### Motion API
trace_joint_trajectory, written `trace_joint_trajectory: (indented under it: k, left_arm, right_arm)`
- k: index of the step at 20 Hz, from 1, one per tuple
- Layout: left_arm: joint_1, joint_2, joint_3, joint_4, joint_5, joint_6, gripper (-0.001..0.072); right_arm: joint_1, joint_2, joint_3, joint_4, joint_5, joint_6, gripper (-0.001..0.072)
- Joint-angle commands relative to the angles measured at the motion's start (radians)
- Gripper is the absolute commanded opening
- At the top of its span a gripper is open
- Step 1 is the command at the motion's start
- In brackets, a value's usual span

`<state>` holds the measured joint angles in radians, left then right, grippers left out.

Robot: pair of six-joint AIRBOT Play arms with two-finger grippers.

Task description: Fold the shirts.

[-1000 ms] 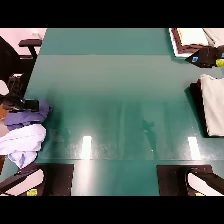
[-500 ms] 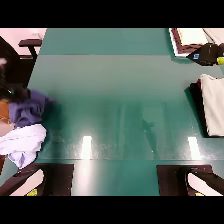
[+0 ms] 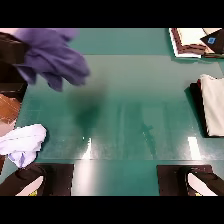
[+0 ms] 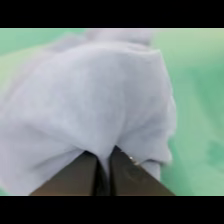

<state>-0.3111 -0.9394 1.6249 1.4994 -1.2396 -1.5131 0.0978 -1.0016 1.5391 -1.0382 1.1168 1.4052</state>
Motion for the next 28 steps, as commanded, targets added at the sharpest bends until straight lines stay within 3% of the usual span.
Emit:
trace_joint_trajectory:
  k: [1, 4, 5, 6, 7, 9, 13, 15, 22, 25, 28]
  left_arm:
    - [-0.204, -0.107, 0.036, 0.011, -0.046, 0.002, 0.0023]
    - [-0.318, -0.299, 0.036, 0.005, -0.042, 0.002, 0.0026]
    - [-0.343, -0.36, 0.036, -0.014, -0.008, 0.003, 0.007]
    - [-0.358, -0.419, 0.036, -0.052, 0.042, 0.002, 0.0399]
    - [-0.358, -0.463, 0.036, -0.092, 0.093, 0.002, 0.0611]
    - [-0.327, -0.492, 0.036, -0.093, 0.11, -0.018, 0.0608]
    - [-0.14, -0.426, 0.011, -0.099, -0.081, -0.025, 0.0609]
    - [-0.077, -0.364, -0.116, -0.151, -0.087, -0.024, 0.0609]
    - [-0.069, -0.27, -0.722, -0.545, 0.238, 0.003, 0.0609]
    - [-0.069, -0.303, -0.82, -0.631, 0.349, 0.018, 0.0609]
    - [-0.069, -0.367, -0.826, -0.788, 0.399, 0.128, 0.0609]
  right_arm:
    - [-0.023, -0.005, 0.056, -0.001, 0.007, 0.001, 0.0018]
    - [-0.056, -0.062, 0.173, -0.002, 0.092, 0.0, 0.0018]
    - [-0.064, -0.08, 0.207, -0.002, 0.125, 0.0, 0.0018]
    - [-0.071, -0.101, 0.241, -0.002, 0.163, 0.0, 0.0018]
    - [-0.074, -0.119, 0.267, -0.002, 0.195, 0.0, 0.0017]
    - [-0.074, -0.149, 0.302, -0.004, 0.256, 0.0, 0.0018]
    - [-0.074, -0.176, 0.308, -0.004, 0.326, 0.0, 0.0017]
    - [-0.074, -0.166, 0.278, -0.003, 0.319, 0.0, 0.0017]
    - [-0.074, -0.085, 0.056, -0.001, 0.193, 0.0, 0.0017]
    - [-0.074, -0.052, -0.018, -0.001, 0.155, 0.0, 0.0018]
    - [-0.074, -0.038, -0.066, -0.001, 0.138, 0.0, 0.0018]
